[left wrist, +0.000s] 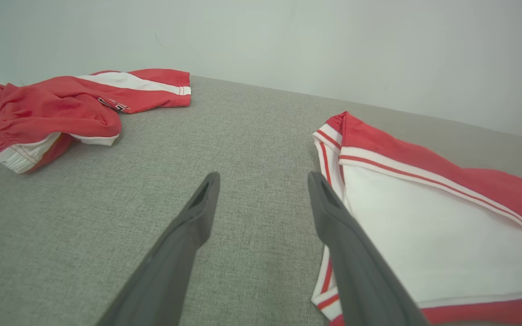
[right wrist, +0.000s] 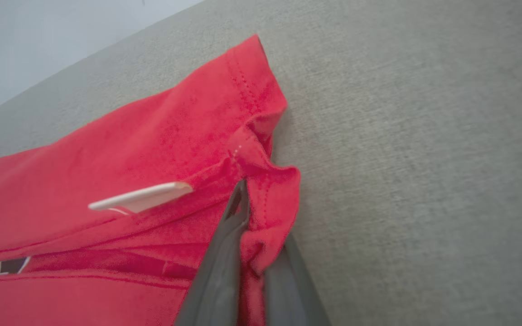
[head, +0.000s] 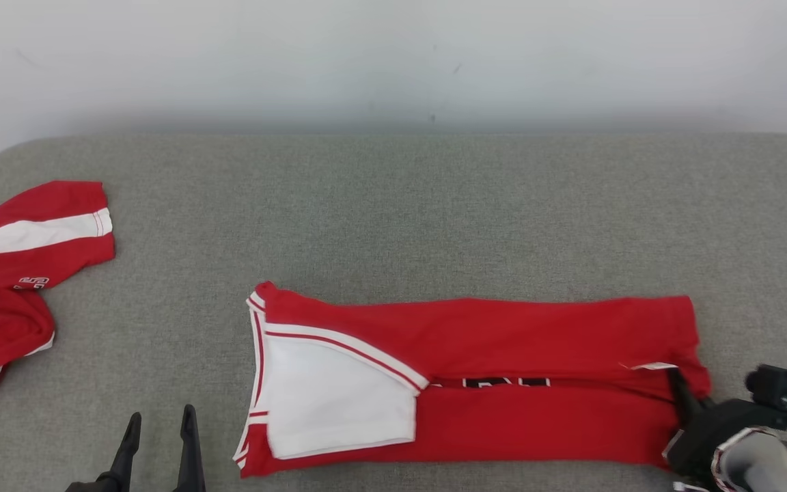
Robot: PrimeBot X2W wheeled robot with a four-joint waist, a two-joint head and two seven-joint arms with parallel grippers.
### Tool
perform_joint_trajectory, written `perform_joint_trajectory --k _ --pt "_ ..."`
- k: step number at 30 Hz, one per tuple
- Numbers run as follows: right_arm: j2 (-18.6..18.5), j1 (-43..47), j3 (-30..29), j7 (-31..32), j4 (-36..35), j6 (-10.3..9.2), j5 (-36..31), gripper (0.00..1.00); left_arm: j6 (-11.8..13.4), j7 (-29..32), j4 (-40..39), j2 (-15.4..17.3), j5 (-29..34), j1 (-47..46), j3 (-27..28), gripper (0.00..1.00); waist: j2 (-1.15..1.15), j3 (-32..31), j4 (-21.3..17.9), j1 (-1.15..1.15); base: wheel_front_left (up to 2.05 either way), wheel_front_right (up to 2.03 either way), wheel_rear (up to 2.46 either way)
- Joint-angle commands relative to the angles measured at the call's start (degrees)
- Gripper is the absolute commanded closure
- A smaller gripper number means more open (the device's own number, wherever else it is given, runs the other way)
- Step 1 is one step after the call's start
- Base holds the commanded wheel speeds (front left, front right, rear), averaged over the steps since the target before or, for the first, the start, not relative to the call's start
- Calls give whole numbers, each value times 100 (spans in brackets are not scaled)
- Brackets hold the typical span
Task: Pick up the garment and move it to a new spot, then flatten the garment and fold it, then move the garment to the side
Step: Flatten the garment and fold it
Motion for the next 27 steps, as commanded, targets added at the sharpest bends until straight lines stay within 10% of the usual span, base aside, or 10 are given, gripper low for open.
perform_joint_trajectory --k 1,11,27 --pt "-223 172 -46 -61 109 -21 76 100 -1 -15 -6 -11 83 75 -8 0 0 -76 -37 0 0 0 0" --pt "-934 351 -300 -295 64 -18 258 100 18 -15 -18 -10 53 237 13 0 0 -240 -209 0 0 0 0" --pt "-644 423 -71 -332 -1587 -16 -176 100 19 -15 69 -11 21 265 -48 0 0 -398 -380 0 0 0 0"
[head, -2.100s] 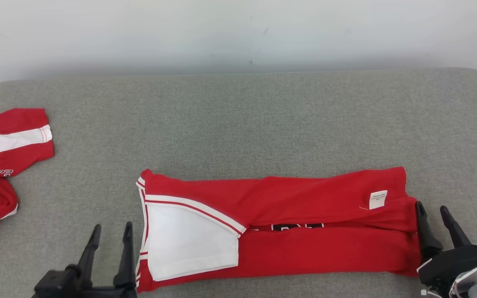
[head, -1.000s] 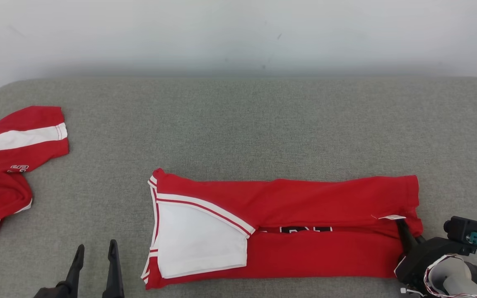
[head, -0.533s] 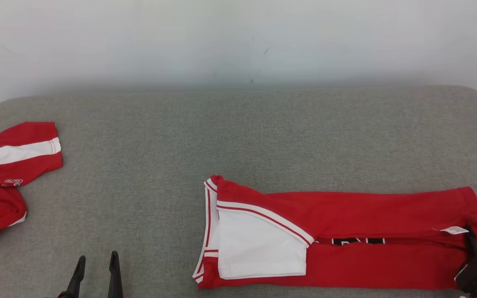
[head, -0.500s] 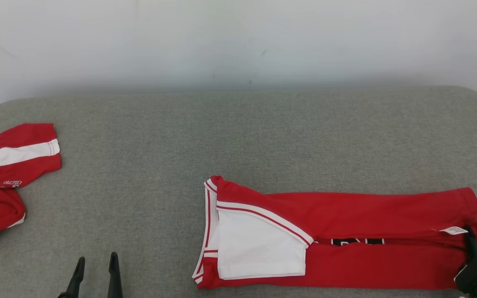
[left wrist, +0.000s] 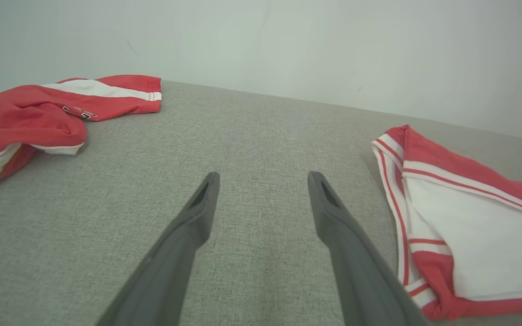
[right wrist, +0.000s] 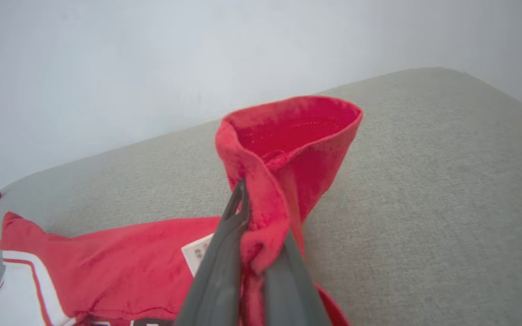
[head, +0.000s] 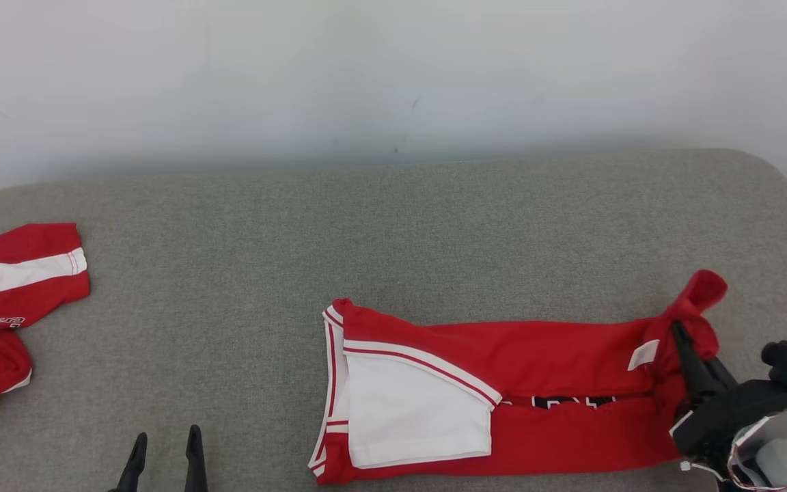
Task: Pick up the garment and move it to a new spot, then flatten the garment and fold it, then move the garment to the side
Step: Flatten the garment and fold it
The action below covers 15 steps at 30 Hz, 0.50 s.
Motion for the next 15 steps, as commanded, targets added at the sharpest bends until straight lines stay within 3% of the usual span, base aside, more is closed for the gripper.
perform_joint_trajectory --k 1,9,15 --pt "61 22 28 -10 -95 -13 -34 100 2 -15 17 -10 -4 32 -17 0 -1 -11 13 0 0 0 0" --pt "708 -81 395 303 -989 -13 -370 100 14 -15 71 -10 -66 -29 -139 0 -1 6 173 0 0 0 0" --pt "1323 -269 654 479 -1157 -13 -658 100 6 -15 160 -9 -124 -165 -238 0 -1 104 357 0 0 0 0"
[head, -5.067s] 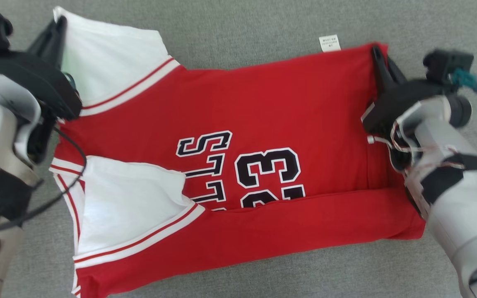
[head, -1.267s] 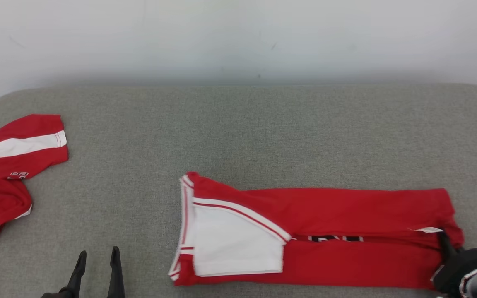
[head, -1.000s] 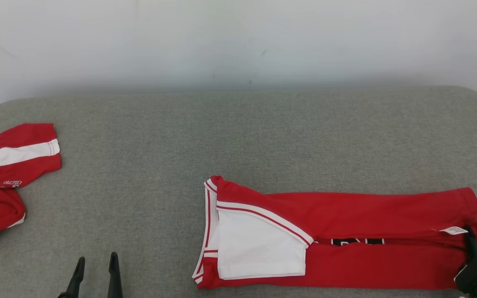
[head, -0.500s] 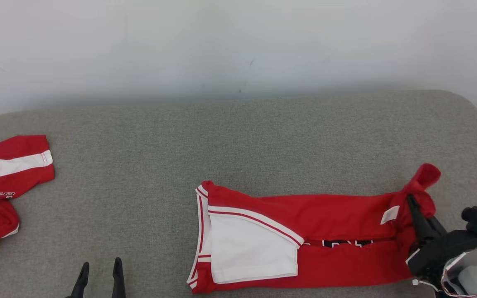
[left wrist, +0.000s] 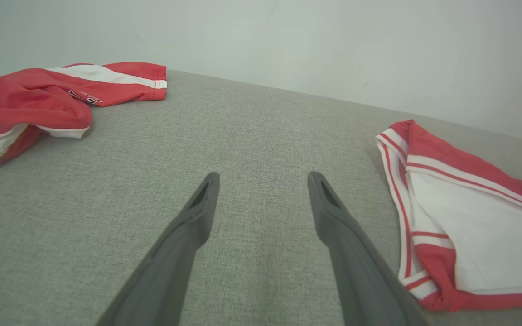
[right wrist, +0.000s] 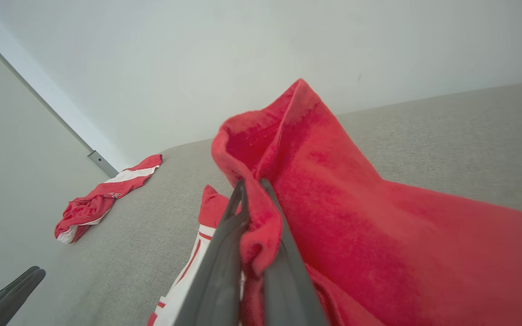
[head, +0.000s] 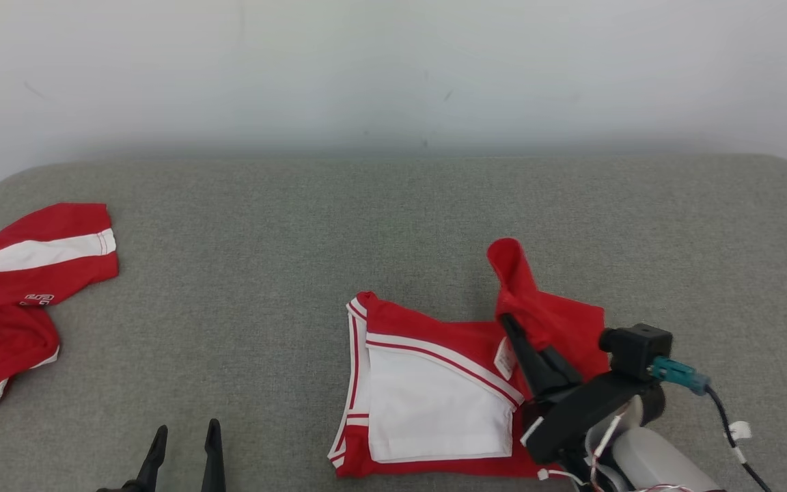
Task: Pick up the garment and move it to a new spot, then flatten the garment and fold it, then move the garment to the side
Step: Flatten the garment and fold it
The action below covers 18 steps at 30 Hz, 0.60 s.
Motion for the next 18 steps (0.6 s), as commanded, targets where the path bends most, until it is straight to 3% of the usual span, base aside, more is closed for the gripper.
perform_joint_trajectory --k 1,9,18 --pt "124 -79 56 27 -30 -13 -76 100 -8 -15 14 -7 -27 -64 -13 0 0 63 96 0 0 0 0" --pt "779 -340 460 139 296 -13 -464 100 49 -15 40 -7 -149 -232 -216 0 0 191 374 0 0 0 0" --pt "1128 -584 752 216 1145 -13 -669 100 101 -15 87 -7 -216 -247 -307 0 0 221 519 0 0 0 0"
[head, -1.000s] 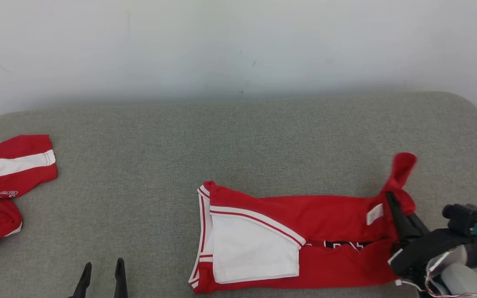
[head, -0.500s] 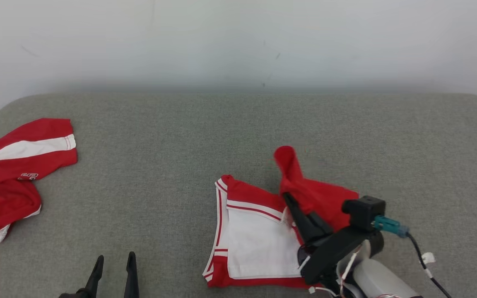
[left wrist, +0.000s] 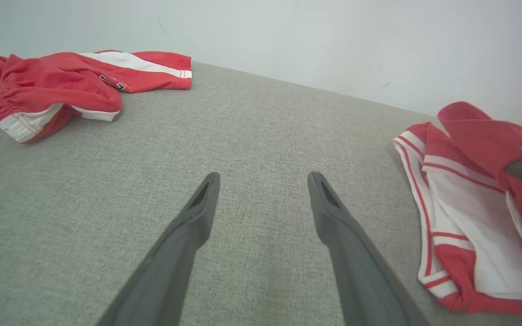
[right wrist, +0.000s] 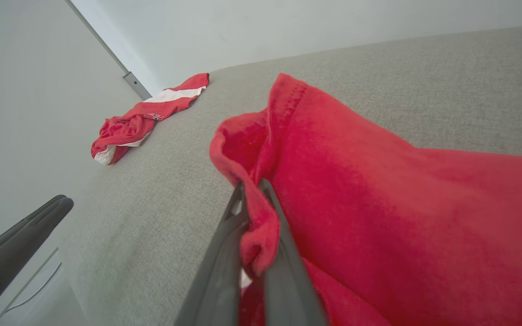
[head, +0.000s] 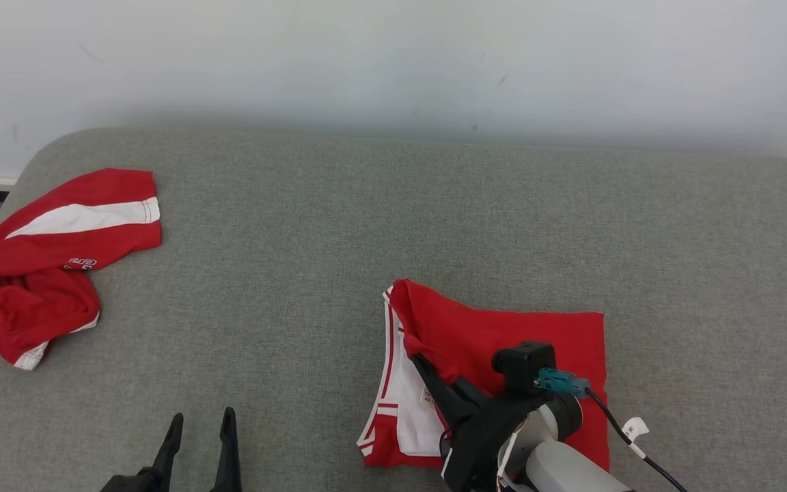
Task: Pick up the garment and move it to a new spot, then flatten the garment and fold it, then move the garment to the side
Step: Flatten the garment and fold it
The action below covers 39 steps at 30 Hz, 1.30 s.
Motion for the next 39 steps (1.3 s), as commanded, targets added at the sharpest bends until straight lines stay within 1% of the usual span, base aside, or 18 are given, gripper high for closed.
perform_joint_trajectory --k 1,4,8,9,10,11,13,17,20,24,28,30,33,36,39 --pt "56 -90 35 -29 101 -13 15 100 5 -15 15 -7 -39 -36 -16 0 0 6 11 0 0 0 0" --pt "128 -149 99 -125 351 -13 189 100 20 -15 38 -6 -35 -60 -24 0 0 1 24 0 0 0 0" --pt "172 -233 204 -202 518 -13 333 100 37 -15 44 -6 -56 -59 -26 0 0 -12 16 0 0 0 0" --pt "181 -255 229 -257 545 -13 372 88 41 -15 45 -6 -57 -53 -22 0 0 -15 9 0 0 0 0" --pt "188 -294 250 -318 560 -13 418 46 43 -15 46 -6 -58 -48 -15 0 0 -17 3 0 0 0 0" --pt "195 -326 287 -368 539 -13 471 0 41 -15 47 -6 -55 -46 -6 0 0 -17 -5 0 0 0 0" --pt "177 -377 402 -520 364 -13 669 0 36 -15 41 -6 -29 -37 42 0 0 -20 -41 0 0 0 0" --pt "-151 -405 366 -689 32 -13 796 0 26 -15 11 -7 12 2 128 0 0 -30 -112 0 0 0 0" --pt "-441 -360 149 -740 -295 -13 816 0 22 -15 -25 -6 28 37 184 0 0 -32 -164 0 0 0 0" --pt "-835 -51 -676 -733 -930 -13 531 0 41 -15 -105 -7 42 45 312 0 0 -25 -213 0 0 0 0" --pt "-1042 461 -1620 -735 -1467 -13 103 0 24 -15 -170 -5 79 62 402 0 0 -29 -237 0 0 0 0" --pt "-1038 797 -2117 -734 -1671 -13 -81 0 21 -15 -199 -7 105 90 441 0 0 -39 -253 0 0 0 0" --pt "-1038 1227 -2703 -735 -1987 -13 -572 0 7 -15 -252 -7 166 112 480 0 0 -58 -303 0 0 0 0" --pt "-896 1642 -3109 -734 -2327 -13 -1023 0 -2 -15 -302 -6 213 171 535 0 0 -93 -393 0 0 0 0" --pt "-816 2015 -3305 -736 -2614 -13 -1534 0 -24 -15 -350 -6 410 236 556 0 0 -133 -484 0 0 0 0"
